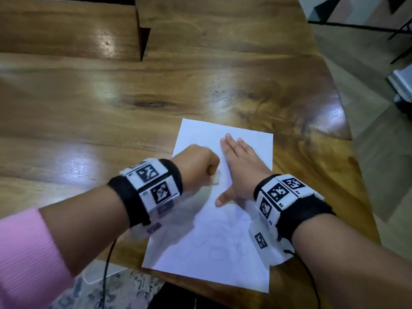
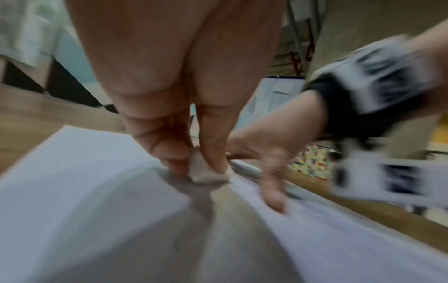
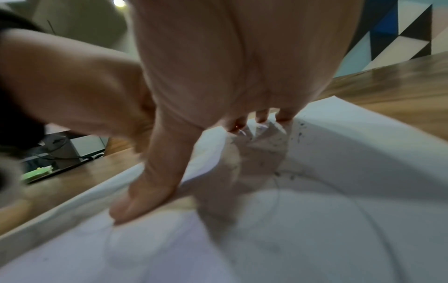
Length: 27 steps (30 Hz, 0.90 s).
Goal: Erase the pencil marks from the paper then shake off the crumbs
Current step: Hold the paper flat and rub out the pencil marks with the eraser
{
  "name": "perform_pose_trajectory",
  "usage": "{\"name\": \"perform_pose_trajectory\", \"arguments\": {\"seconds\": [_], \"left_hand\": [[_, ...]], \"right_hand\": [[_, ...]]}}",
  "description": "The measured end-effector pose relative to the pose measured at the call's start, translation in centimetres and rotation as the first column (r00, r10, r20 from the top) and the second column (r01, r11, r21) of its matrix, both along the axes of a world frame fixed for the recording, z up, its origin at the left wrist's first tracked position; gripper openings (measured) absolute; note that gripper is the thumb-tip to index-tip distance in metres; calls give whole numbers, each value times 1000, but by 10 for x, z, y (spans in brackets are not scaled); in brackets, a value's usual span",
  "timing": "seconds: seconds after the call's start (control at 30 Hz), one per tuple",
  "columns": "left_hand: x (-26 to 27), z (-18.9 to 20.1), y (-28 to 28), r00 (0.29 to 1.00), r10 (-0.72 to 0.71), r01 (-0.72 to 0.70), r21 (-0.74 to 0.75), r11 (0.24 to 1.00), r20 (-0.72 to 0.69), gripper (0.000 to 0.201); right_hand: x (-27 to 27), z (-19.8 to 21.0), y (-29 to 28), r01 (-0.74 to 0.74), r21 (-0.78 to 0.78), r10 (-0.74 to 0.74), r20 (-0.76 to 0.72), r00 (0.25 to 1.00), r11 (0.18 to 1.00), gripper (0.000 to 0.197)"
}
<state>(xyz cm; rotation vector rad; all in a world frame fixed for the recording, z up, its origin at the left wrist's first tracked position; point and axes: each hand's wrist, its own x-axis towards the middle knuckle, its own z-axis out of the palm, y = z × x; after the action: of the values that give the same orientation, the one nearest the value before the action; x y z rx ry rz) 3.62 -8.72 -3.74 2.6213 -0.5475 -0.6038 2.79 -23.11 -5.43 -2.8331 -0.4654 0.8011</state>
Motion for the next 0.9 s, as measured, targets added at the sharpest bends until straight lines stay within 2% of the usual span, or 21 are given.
{"name": "perform_pose_trajectory", "arguments": {"seconds": [0.07, 0.1, 0.17, 0.23, 0.3, 0.33, 0.43, 0.47, 0.53, 0.57, 0.63, 0.7, 0.73, 0.77, 0.83, 0.9], "left_hand": [[-23, -2, 12, 991, -116, 117, 22, 993, -68, 8], [-25, -3, 15, 989, -125, 127, 20, 992, -84, 9], [-11, -1, 13, 999, -41, 41, 7, 999, -20, 7], [12, 1, 7, 992, 109, -108, -24, 994, 57, 10], [22, 1, 4, 983, 173, -170, -49, 984, 66, 9], [17, 1, 7, 985, 158, -155, -49, 987, 63, 7], [-20, -3, 26, 1000, 15, -15, 6, 1000, 8, 31], [-30, -4, 30, 999, -30, 30, 18, 999, -31, 33], [-38, -5, 35, 996, -55, 56, 20, 998, -66, 23], [-34, -4, 35, 998, -32, 32, 11, 999, -52, 16], [-17, -5, 32, 992, 123, -122, -29, 992, 26, 4], [-1, -4, 29, 953, 281, -272, -90, 958, 112, 6], [2, -4, 29, 946, 304, -294, -98, 951, 113, 7], [0, -2, 31, 956, 278, -270, -94, 958, 94, 5], [-14, 0, 39, 991, 135, -135, -20, 991, 2, 19], [-26, -1, 45, 992, 36, -32, 36, 999, -121, 17]], "right_hand": [[0, 0, 0, 1, -7, -1, -3, 1000, 1000, 145], [0, 0, 0, -2, -13, 2, -1, 1000, 1000, 144], [-1, -2, 0, -5, -27, 5, 3, 1000, 1000, 144], [-3, -6, 1, -12, -52, 13, 7, 1000, 999, 145], [-3, -9, 2, -16, -74, 18, 14, 1000, 997, 146], [-2, -10, 3, -16, -77, 16, 8, 1000, 997, 146], [-2, -11, 3, -5, -70, 5, -1, 1000, 998, 146], [-2, -10, 1, -3, -69, 3, -1, 1000, 998, 145], [-3, -9, 1, -9, -64, 9, -7, 1000, 998, 140], [-3, -8, 2, -11, -59, 10, -12, 1000, 998, 135], [-5, -6, 6, -14, -56, 13, -13, 1000, 998, 127], [-7, -6, 10, -9, -63, 9, -2, 1000, 998, 124], [-7, -5, 11, -8, -71, 8, 0, 1000, 997, 124], [-7, -5, 12, -7, -78, 7, -4, 1000, 997, 123], [-7, -4, 11, -4, -84, 3, -14, 1000, 996, 123], [-7, -3, 11, -7, -91, 6, -16, 1000, 996, 123]]}}
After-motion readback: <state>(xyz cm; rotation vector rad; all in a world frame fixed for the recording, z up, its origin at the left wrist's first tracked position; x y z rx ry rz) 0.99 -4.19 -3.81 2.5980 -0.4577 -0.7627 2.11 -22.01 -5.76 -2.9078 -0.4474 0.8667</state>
